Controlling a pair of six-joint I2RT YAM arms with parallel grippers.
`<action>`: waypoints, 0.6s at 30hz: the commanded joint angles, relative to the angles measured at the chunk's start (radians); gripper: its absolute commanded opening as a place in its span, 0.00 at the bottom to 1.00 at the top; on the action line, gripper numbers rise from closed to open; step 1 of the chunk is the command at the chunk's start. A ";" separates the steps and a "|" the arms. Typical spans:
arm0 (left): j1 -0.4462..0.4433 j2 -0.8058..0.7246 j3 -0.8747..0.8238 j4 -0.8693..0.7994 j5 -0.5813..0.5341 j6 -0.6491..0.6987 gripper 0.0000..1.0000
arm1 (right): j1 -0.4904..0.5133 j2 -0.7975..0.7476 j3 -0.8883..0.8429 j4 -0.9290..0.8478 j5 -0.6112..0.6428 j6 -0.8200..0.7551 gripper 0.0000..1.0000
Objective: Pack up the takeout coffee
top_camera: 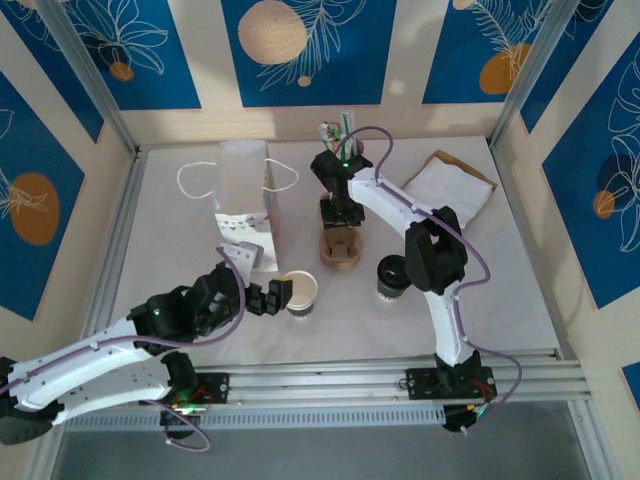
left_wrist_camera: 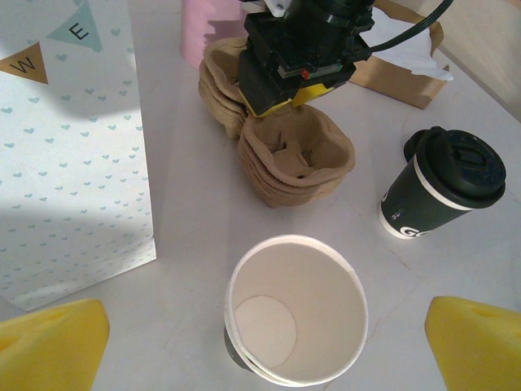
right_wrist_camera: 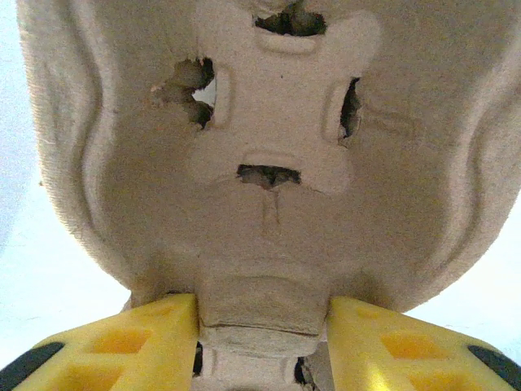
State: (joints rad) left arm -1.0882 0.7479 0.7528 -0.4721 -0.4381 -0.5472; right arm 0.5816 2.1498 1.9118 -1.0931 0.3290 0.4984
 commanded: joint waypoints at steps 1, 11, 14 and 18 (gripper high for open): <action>0.010 -0.010 -0.001 0.009 0.009 0.007 1.00 | 0.004 0.000 0.033 -0.037 0.002 0.010 0.44; 0.010 -0.009 -0.003 0.012 0.010 0.005 1.00 | 0.007 -0.018 0.052 -0.057 0.010 0.011 0.43; 0.010 -0.010 -0.003 0.012 0.010 0.004 1.00 | 0.009 -0.023 0.052 -0.061 0.014 0.011 0.42; 0.009 -0.010 -0.003 0.013 0.009 0.005 1.00 | 0.009 -0.040 0.052 -0.065 0.016 0.013 0.42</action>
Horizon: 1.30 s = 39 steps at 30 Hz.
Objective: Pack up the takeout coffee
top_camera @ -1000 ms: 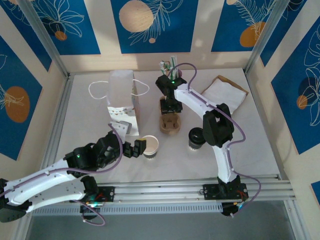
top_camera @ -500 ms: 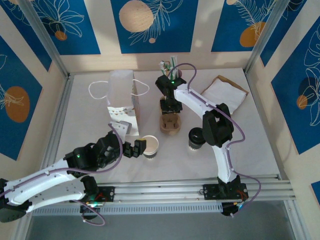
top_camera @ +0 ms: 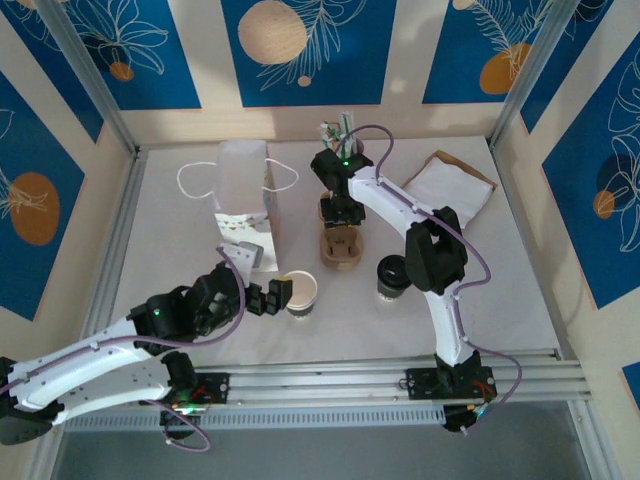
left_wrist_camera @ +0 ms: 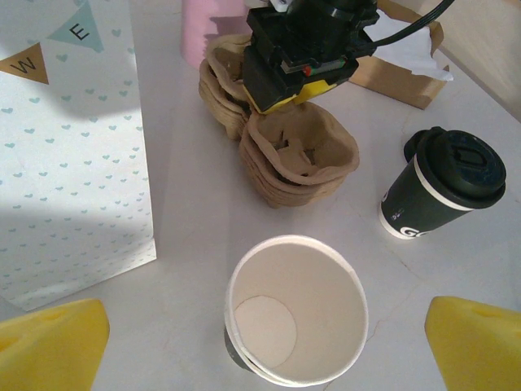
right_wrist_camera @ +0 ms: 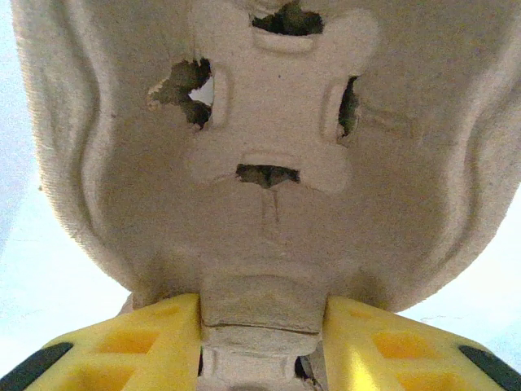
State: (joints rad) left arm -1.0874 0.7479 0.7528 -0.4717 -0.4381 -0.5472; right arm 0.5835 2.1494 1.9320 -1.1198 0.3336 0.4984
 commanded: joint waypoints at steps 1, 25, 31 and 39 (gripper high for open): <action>0.009 -0.010 -0.003 0.014 0.009 0.004 1.00 | 0.007 -0.044 0.031 -0.038 0.011 0.012 0.42; 0.038 0.070 0.405 -0.327 -0.134 0.079 1.00 | 0.025 -0.294 0.067 -0.049 -0.044 0.000 0.42; 0.277 0.193 0.581 -0.431 0.039 0.117 1.00 | 0.029 -0.359 0.102 -0.061 -0.096 -0.003 0.42; 0.636 0.411 0.818 -0.520 0.334 0.174 0.99 | 0.032 -0.422 0.189 -0.086 -0.191 -0.011 0.42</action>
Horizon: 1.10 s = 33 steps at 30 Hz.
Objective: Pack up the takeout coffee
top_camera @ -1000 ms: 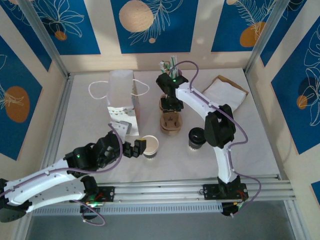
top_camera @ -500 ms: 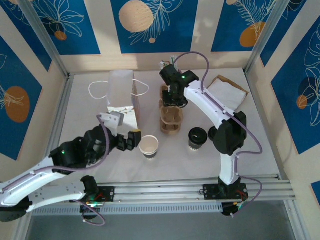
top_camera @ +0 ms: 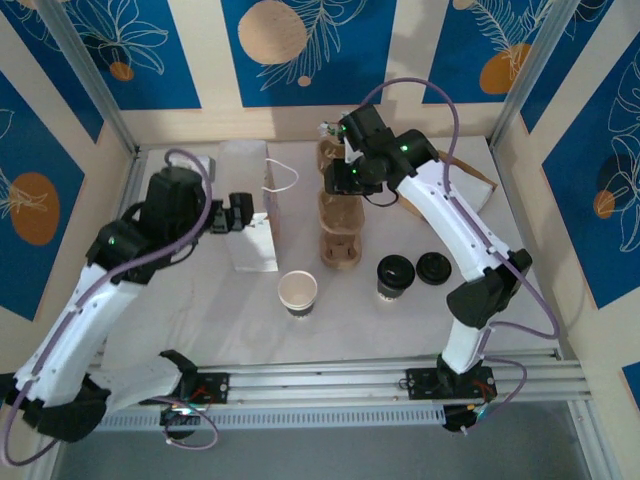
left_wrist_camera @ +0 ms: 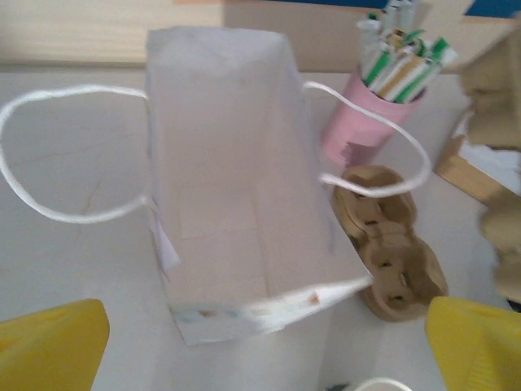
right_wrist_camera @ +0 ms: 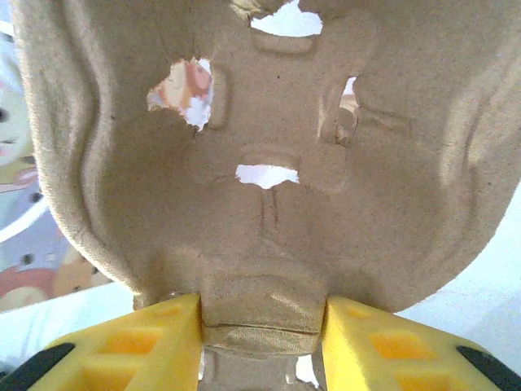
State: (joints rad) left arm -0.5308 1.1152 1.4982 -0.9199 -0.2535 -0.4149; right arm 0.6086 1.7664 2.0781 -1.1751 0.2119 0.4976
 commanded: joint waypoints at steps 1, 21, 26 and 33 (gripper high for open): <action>0.109 0.071 0.091 -0.076 0.174 0.046 0.98 | 0.006 -0.045 0.050 -0.031 -0.082 -0.008 0.42; 0.347 0.328 0.162 -0.082 0.397 0.075 0.41 | 0.010 -0.068 0.138 0.061 -0.355 0.076 0.42; 0.347 0.328 0.147 -0.068 0.422 0.078 0.28 | 0.014 -0.049 0.148 0.130 -0.431 0.132 0.42; 0.347 0.297 0.121 -0.059 0.455 0.066 0.24 | 0.030 0.020 0.218 0.176 -0.475 0.191 0.42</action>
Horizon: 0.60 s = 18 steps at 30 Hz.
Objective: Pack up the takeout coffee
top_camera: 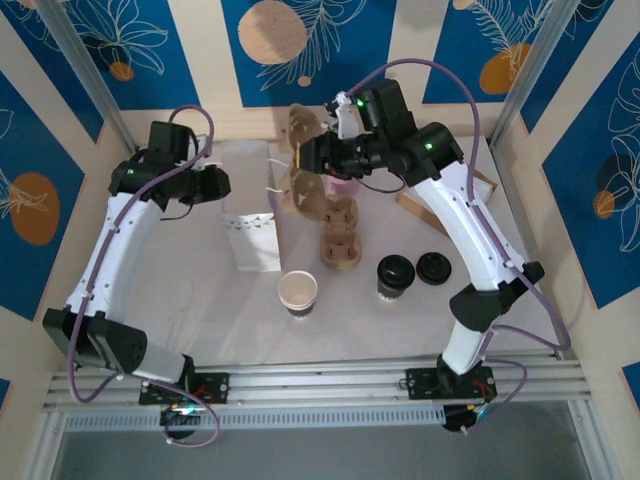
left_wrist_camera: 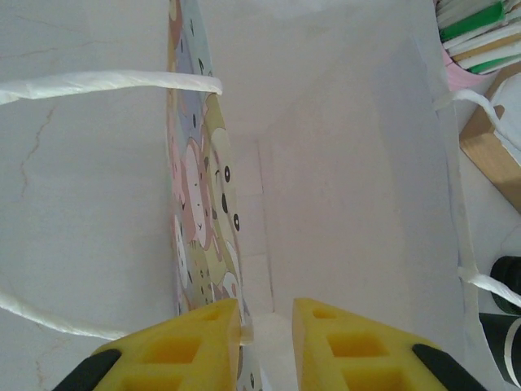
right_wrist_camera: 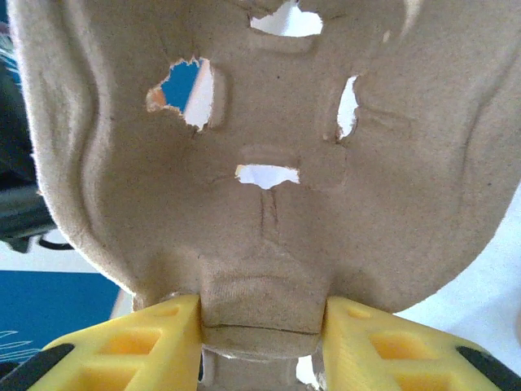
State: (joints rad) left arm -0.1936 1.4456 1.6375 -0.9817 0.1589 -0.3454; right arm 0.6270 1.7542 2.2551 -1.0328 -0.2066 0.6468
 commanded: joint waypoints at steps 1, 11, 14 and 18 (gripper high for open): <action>0.009 -0.042 -0.027 0.005 0.047 -0.008 0.24 | 0.015 0.045 0.054 0.037 -0.059 0.049 0.42; 0.006 -0.186 -0.093 0.007 0.080 -0.052 0.33 | 0.043 0.119 0.127 0.046 -0.071 0.077 0.42; 0.008 -0.179 -0.042 -0.039 0.029 -0.027 0.41 | 0.047 0.122 0.128 0.050 -0.070 0.081 0.42; 0.008 -0.130 0.019 -0.088 -0.030 0.003 0.46 | 0.046 0.123 0.129 0.056 -0.072 0.086 0.42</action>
State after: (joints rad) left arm -0.1936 1.2850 1.6131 -1.0142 0.1844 -0.3763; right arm 0.6678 1.8759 2.3463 -0.9932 -0.2455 0.7166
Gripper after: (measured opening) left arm 0.456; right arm 0.418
